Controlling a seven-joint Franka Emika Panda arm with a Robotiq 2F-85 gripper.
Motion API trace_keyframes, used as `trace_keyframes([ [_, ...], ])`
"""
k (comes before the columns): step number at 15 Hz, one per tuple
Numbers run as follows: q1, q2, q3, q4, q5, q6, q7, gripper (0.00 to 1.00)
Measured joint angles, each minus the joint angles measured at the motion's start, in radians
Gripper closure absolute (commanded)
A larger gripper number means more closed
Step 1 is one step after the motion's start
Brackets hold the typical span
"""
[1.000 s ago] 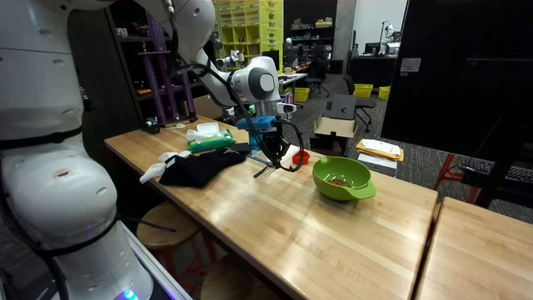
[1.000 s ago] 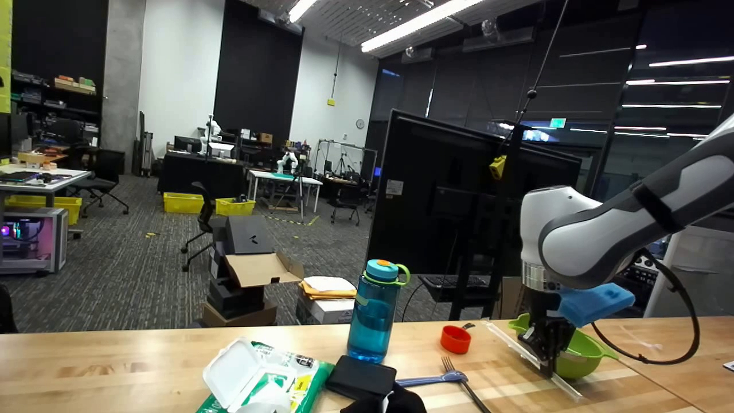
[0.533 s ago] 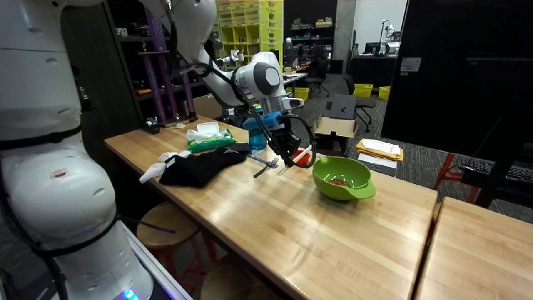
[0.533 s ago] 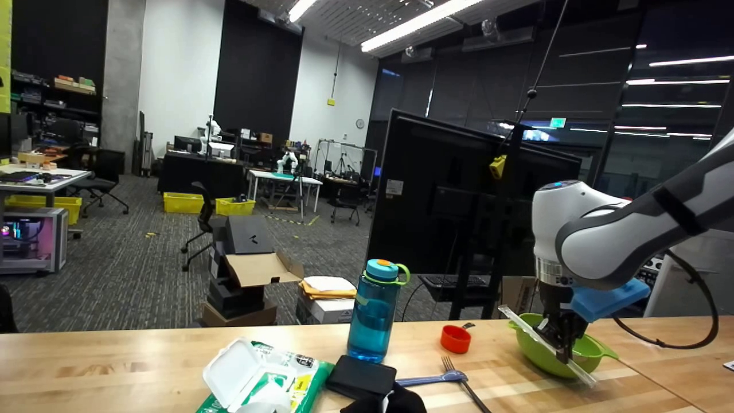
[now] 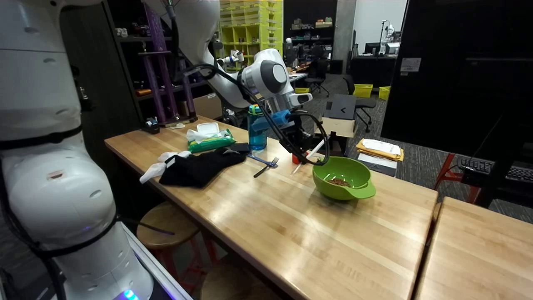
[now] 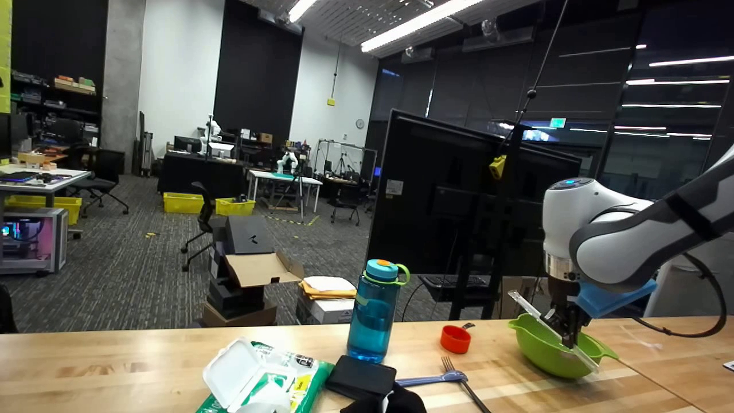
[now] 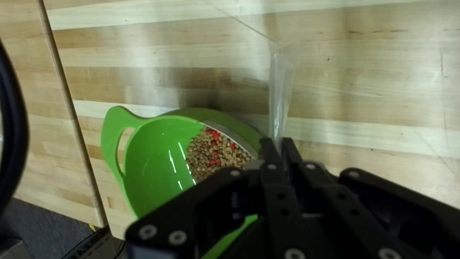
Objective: Pick up the clear straw and put it in the lime green bowl
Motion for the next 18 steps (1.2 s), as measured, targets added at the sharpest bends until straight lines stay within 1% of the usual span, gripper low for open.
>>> trace_keyframes([
  [9,-0.020,0.034,-0.028,0.076,-0.079,0.063,0.056,0.98],
  [14,-0.049,0.086,-0.062,0.112,-0.080,0.129,0.057,0.98],
  [18,-0.049,0.142,-0.074,0.166,-0.081,0.167,0.058,0.98],
])
